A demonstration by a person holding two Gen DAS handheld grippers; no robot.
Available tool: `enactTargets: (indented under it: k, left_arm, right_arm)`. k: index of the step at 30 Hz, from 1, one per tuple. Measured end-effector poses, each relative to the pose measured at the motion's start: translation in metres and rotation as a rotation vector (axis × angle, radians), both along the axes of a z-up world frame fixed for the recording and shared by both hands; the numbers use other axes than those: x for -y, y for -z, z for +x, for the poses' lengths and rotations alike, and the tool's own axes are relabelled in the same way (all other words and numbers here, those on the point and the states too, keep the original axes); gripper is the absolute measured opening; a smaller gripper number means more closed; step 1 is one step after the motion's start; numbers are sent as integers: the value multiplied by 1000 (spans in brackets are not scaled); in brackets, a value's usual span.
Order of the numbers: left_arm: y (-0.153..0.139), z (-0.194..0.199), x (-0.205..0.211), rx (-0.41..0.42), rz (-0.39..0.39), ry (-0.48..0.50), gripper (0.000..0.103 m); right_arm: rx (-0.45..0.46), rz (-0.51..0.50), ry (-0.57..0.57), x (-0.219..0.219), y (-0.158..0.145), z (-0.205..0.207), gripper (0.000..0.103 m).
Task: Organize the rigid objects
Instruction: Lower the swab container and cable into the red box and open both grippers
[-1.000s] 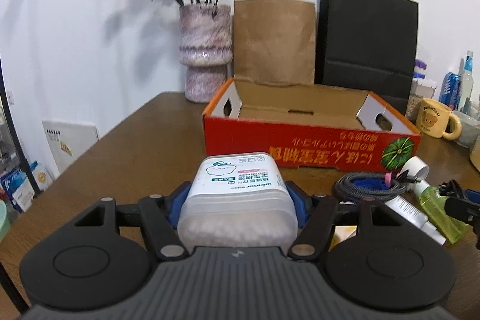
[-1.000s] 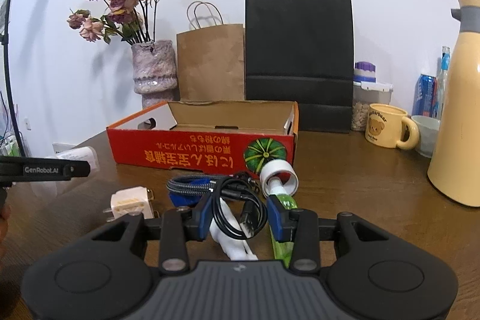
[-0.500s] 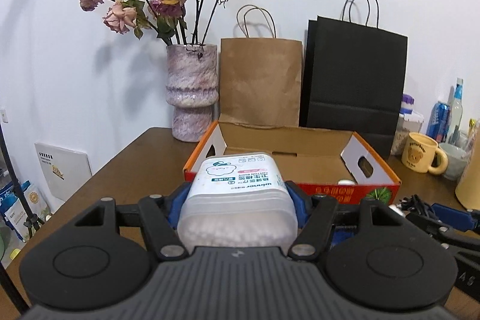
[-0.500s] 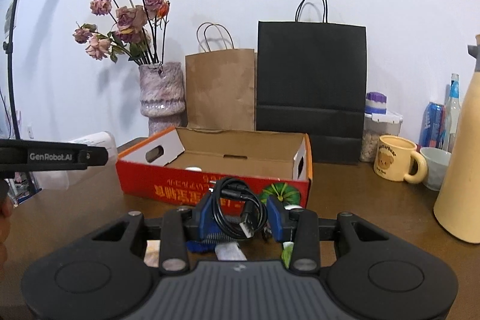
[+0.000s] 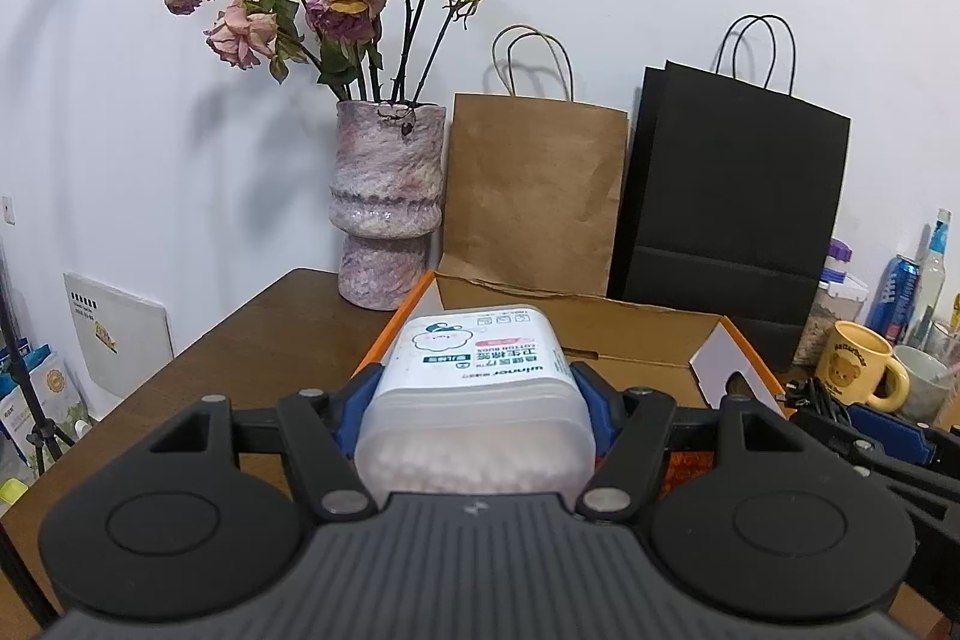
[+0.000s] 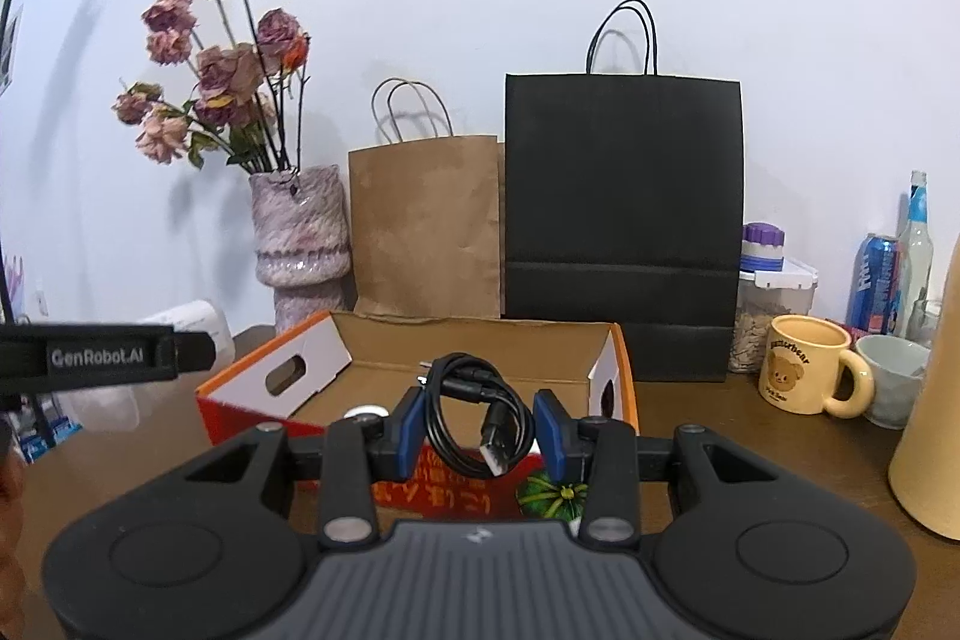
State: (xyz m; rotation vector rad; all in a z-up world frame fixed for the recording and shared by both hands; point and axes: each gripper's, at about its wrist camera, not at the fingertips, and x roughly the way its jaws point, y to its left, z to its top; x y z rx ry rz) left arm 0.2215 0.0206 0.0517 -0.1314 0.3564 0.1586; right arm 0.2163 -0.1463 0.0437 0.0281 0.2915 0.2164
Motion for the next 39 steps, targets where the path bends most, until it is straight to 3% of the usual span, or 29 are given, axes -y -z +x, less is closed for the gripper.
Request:
enactTargets:
  k: [39]
  left_arm:
    - [22, 145, 0, -47, 59, -40, 67]
  right_arm:
    - [-60, 23, 8, -2, 7, 153, 37]
